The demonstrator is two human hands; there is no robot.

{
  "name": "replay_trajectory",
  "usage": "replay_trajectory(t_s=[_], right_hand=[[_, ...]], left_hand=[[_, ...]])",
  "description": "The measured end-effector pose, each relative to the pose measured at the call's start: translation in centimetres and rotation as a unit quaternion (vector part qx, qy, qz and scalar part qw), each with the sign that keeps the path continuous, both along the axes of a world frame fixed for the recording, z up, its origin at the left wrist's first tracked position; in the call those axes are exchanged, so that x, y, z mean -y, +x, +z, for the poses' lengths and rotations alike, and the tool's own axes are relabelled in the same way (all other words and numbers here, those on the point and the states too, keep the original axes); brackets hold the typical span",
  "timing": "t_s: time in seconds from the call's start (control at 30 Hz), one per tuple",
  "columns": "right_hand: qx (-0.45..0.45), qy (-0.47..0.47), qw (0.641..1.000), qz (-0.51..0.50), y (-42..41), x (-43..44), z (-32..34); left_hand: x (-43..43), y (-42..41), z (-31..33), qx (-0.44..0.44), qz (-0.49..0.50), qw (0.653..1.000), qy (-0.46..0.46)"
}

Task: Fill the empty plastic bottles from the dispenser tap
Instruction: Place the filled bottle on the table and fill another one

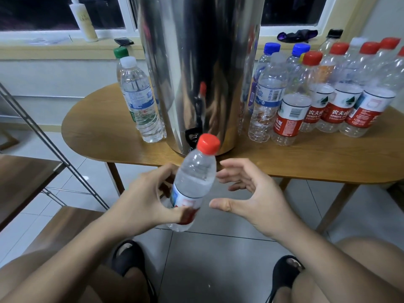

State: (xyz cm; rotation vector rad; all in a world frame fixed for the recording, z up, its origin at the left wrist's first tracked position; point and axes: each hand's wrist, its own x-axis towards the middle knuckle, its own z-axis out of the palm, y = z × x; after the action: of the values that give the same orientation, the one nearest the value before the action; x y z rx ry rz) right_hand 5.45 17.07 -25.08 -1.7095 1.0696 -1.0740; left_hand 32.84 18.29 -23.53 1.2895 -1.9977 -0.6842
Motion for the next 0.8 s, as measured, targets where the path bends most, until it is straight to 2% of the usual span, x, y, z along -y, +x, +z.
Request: replay_trajectory(t_s=[0.17, 0.3, 0.57, 0.8], right_hand=[[-0.013, 0.001, 1.0, -0.009, -0.8, 0.7, -0.5], [-0.018, -0.001, 0.999, -0.032, -1.6, 1.4, -0.9], [0.008, 0.0, 0.997, -0.079, -2.6, 2.8, -1.0], [0.023, -0.007, 0.993, -0.112, -3.4, 3.5, -1.2]], left_hand=[[1.3, 2.5, 1.2, -0.073, 0.029, 0.996, -0.029], [2.3, 3.8, 2.4, -0.118, 0.1, 0.986, -0.066], [7.0, 5.1, 2.0, -0.142, 0.253, 0.953, -0.089], [10.0, 6.2, 1.9, -0.161, 0.285, 0.942, -0.067]])
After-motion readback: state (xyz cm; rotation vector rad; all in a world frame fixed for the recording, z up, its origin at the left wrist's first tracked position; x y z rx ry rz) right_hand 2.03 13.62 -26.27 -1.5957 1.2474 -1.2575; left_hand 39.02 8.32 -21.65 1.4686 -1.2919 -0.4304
